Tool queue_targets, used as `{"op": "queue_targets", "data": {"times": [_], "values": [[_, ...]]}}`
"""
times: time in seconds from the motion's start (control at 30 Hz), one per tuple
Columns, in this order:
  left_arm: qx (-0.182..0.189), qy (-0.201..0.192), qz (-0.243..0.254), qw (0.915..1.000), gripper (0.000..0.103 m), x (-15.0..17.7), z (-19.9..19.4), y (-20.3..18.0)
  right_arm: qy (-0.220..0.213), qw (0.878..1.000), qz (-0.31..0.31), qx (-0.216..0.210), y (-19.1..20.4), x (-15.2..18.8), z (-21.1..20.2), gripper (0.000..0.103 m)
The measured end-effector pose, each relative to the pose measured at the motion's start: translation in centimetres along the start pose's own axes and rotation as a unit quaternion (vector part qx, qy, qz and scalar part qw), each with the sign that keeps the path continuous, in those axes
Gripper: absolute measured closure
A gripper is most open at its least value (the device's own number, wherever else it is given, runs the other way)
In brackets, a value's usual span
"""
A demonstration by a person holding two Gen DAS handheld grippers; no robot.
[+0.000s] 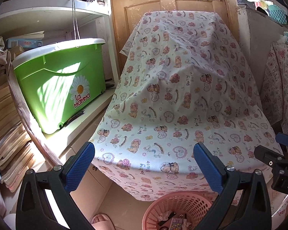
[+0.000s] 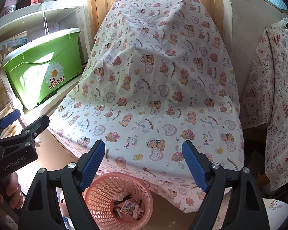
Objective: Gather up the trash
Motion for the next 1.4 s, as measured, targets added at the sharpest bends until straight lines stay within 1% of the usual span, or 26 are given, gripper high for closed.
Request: {"op": "queue_targets", "data": {"times": [0.13,0.83,1.17,1.3,1.4], "values": [[0.007,-0.002,-0.008,0.9999,0.002,-0.06,-0.10,0.23,-0.002,1.000,0.000,0.003,-0.07,0.00,-0.09,0.019],[0.003,0.001,-0.011,0.9999,0.002,0.08,-0.16,0.49,-0.002,1.000,-0.004,0.003,0.14,0.22,-0.29,0.019],[0.008,0.013,-0.021,0.9997,0.002,0.12,0.33,0.96,-0.002,1.000,-0.005,0.003,0.17,0.19,-0.26,0.019],[-0.001,0.007,-0.017,0.9998,0.002,0.03,0.17,0.92,-0.002,1.000,-0.004,0.003,0.17,0.19,-0.26,0.019],[0.006,0.009,-0.020,0.9998,0.002,0.05,0.13,0.88,-0.003,1.000,-0.004,0.003,0.15,0.17,-0.25,0.019]]}}
Point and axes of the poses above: each gripper's, at about its wrist camera, not at the fingertips, and z roughly the way its jaws point, y to its left, x to its underside, the point moved 5 cm from there along z, roughly the way its jaws point, and after that the axes turned 2 degrees about y, right-handed, at the moved point
